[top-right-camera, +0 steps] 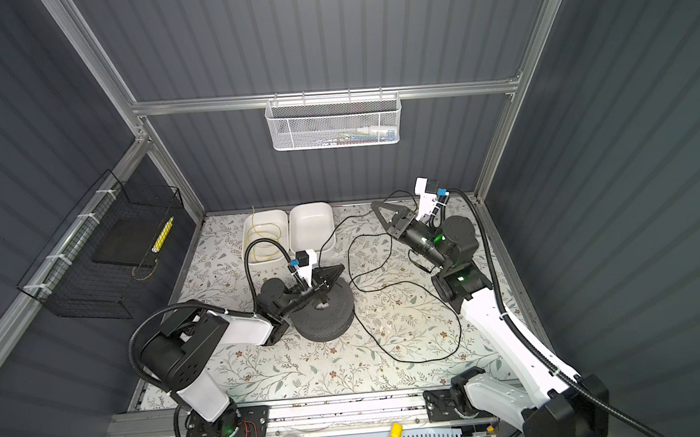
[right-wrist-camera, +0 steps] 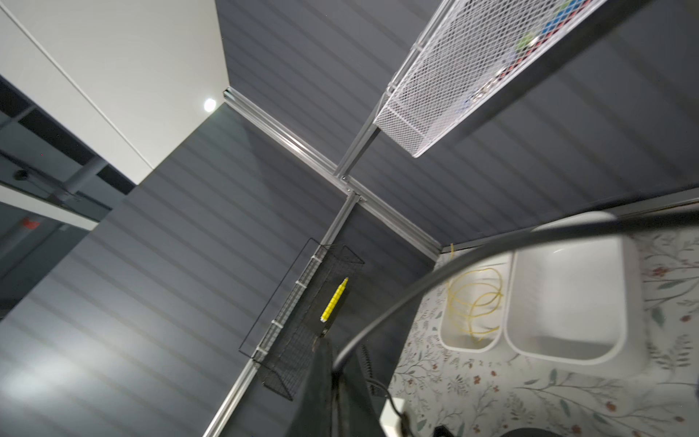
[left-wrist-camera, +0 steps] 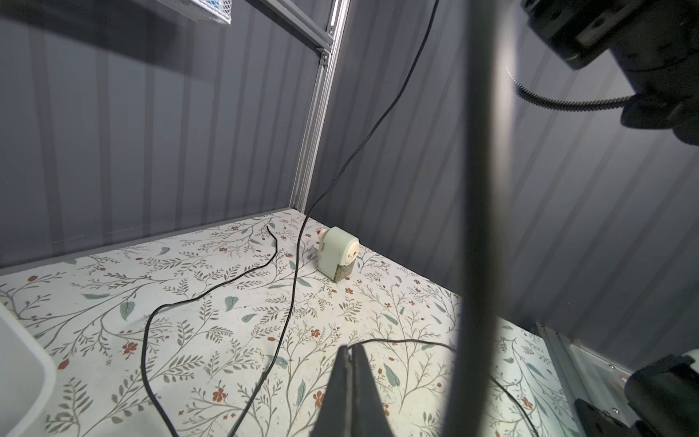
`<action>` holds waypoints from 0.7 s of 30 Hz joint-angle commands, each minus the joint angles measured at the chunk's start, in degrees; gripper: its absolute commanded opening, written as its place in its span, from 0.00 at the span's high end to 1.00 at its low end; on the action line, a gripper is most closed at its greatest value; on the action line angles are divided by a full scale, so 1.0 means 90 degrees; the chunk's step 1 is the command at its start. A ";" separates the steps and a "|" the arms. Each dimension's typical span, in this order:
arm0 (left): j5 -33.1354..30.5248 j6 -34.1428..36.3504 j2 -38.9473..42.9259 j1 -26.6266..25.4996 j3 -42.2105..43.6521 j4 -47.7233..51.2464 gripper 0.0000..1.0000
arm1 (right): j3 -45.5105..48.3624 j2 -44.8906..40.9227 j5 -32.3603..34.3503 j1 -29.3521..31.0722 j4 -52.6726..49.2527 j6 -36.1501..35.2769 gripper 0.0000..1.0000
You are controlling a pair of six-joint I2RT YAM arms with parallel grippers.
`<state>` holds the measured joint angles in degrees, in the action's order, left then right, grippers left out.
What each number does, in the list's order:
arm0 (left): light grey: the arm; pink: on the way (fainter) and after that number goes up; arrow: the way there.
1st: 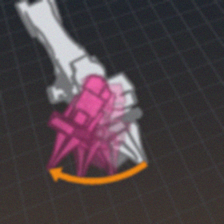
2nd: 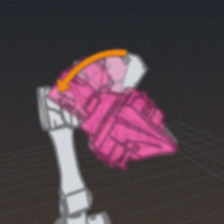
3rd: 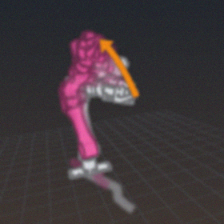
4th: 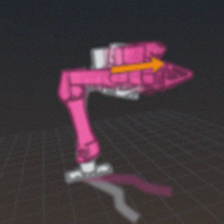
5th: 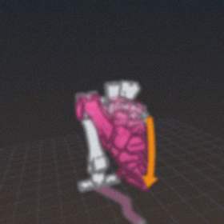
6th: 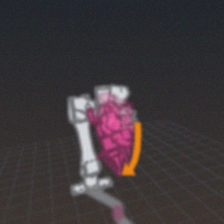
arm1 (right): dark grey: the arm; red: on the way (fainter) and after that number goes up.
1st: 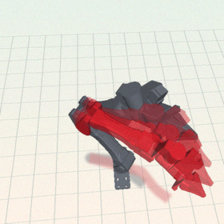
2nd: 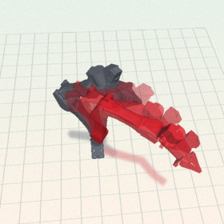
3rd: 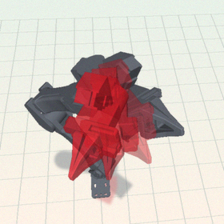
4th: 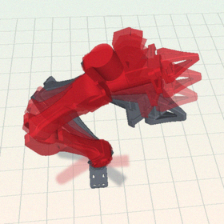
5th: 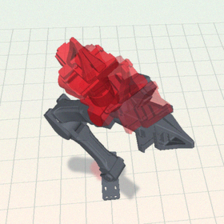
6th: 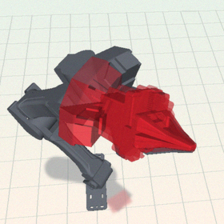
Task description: Wrap the cables
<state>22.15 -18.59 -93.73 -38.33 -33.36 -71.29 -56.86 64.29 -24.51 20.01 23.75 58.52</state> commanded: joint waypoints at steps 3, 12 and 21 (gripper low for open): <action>0.0023 0.0605 0.0933 -0.0043 -0.1819 0.5449 1.00 | -0.0450 0.0801 0.0416 -0.0404 -0.0891 -0.0209 1.00; 0.0310 0.0925 0.0661 -0.0046 -0.3558 0.8245 1.00 | 0.0176 0.0540 0.0297 -0.0534 -0.0977 -0.0261 0.53; 0.0955 0.0868 0.0562 -0.0038 -0.3954 0.8638 1.00 | 0.0945 -0.0415 -0.0353 -0.0534 -0.1750 -0.0689 0.41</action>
<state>26.74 -11.62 -89.41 -38.33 -66.87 3.60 -49.04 62.54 -24.99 15.05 11.46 54.98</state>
